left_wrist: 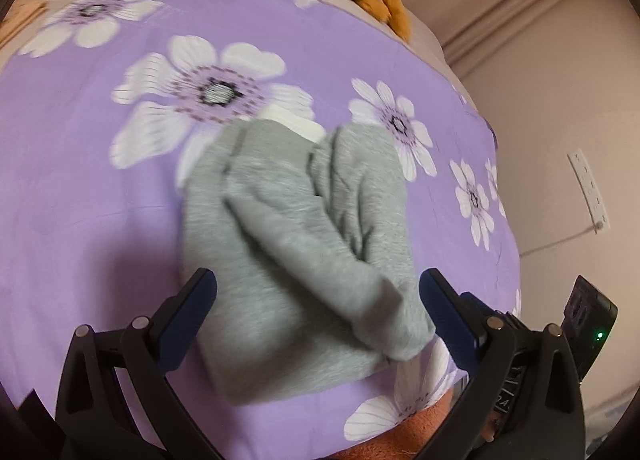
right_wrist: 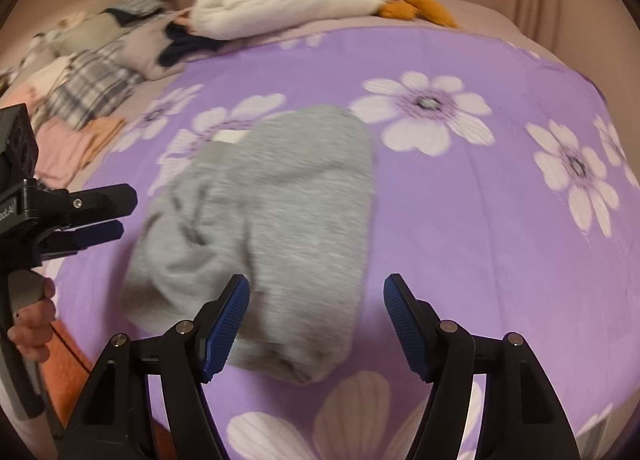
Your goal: Fold small clothes
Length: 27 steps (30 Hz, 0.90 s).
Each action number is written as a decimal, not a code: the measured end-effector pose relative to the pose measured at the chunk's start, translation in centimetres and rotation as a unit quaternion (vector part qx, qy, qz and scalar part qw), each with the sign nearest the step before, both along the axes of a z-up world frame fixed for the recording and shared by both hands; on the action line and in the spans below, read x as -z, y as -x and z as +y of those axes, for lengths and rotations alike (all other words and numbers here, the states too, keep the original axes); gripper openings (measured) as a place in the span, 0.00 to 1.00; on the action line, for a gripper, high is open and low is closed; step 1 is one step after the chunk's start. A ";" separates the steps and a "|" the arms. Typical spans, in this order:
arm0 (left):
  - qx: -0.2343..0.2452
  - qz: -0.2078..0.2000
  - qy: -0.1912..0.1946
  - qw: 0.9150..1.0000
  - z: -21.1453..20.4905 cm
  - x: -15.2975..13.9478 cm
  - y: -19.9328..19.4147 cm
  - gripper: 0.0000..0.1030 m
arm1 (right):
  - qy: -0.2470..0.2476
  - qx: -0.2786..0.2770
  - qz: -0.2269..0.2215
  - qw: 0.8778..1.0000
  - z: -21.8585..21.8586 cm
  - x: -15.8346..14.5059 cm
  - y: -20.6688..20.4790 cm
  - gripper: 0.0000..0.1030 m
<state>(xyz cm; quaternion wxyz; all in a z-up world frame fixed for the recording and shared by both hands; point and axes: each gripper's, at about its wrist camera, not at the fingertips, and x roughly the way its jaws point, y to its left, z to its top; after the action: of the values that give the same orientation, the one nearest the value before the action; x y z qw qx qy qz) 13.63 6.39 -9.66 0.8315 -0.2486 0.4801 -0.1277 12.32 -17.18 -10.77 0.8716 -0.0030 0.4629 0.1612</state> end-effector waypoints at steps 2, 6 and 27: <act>0.008 0.003 -0.007 1.000 -0.8 0.4 -1.0 0.98 | -0.004 0.012 0.010 1.000 -0.7 0.4 -0.2 0.67; 0.033 0.024 0.000 0.999 -2.3 1.9 -3.2 0.93 | -0.007 0.032 0.022 0.999 -1.9 0.9 -0.3 0.67; 0.131 -0.055 -0.070 0.987 -2.6 -1.2 -2.2 0.18 | -0.046 0.067 0.031 0.996 -4.1 0.9 -0.2 0.68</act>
<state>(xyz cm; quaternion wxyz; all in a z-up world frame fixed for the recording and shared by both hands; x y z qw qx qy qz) 15.80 3.78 -8.42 0.8483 -0.1175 0.4695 -0.2148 12.53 -21.31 -11.64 0.8649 0.0733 0.4810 0.1235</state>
